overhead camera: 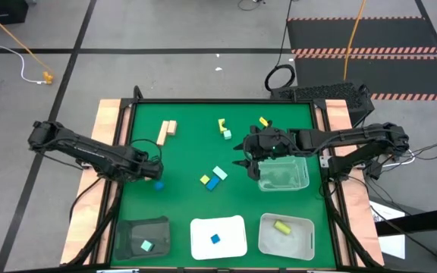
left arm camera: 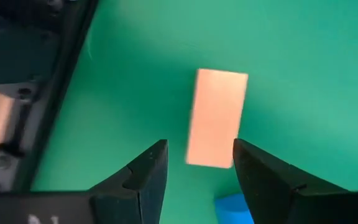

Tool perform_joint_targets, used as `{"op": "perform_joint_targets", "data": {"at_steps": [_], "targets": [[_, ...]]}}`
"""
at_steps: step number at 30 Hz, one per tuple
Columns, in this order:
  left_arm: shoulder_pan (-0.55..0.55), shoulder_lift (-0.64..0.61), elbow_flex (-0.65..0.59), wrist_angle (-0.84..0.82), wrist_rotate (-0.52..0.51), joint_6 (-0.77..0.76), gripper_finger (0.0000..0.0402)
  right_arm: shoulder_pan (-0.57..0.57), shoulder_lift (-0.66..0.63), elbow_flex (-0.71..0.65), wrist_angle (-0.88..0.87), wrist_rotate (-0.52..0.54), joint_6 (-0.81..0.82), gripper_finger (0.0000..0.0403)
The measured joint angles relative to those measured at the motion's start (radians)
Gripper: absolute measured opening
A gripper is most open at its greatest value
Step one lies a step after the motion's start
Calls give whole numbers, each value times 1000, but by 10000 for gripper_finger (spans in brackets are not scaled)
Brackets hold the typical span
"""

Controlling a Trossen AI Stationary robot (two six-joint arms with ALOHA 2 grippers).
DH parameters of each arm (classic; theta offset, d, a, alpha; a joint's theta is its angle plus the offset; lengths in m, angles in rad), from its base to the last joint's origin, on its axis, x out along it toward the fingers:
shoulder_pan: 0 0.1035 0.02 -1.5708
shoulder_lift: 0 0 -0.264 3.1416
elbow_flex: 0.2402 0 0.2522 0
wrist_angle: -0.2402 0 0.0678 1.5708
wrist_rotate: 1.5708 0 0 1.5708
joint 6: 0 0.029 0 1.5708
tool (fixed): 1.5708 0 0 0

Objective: Sort & place blocks by color
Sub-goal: Put the bottom left brown block into the transparent bin

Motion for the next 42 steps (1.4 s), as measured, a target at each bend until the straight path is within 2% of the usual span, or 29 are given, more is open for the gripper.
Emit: {"op": "perform_joint_targets", "data": {"at_steps": [7,11,20,23,26,36,42], "targets": [[0,0,-66,127,-33,-42,182,0,0,0,-1,-1,-3,238],[0,-2,-112,153,-55,-100,182,0,0,0,-2,-1,-3,238],[1,0,-143,155,-81,-107,181,0,0,0,-11,-2,-3,238],[1,-1,-150,154,-80,-97,166,0,0,0,-10,-2,-3,238],[1,-2,-154,153,-80,-93,134,0,0,0,-10,-1,-3,238],[1,3,-122,195,-85,16,130,0,0,0,-11,0,0,238],[-1,1,-17,228,-220,129,130,0,0,0,-15,0,13,238]]}}
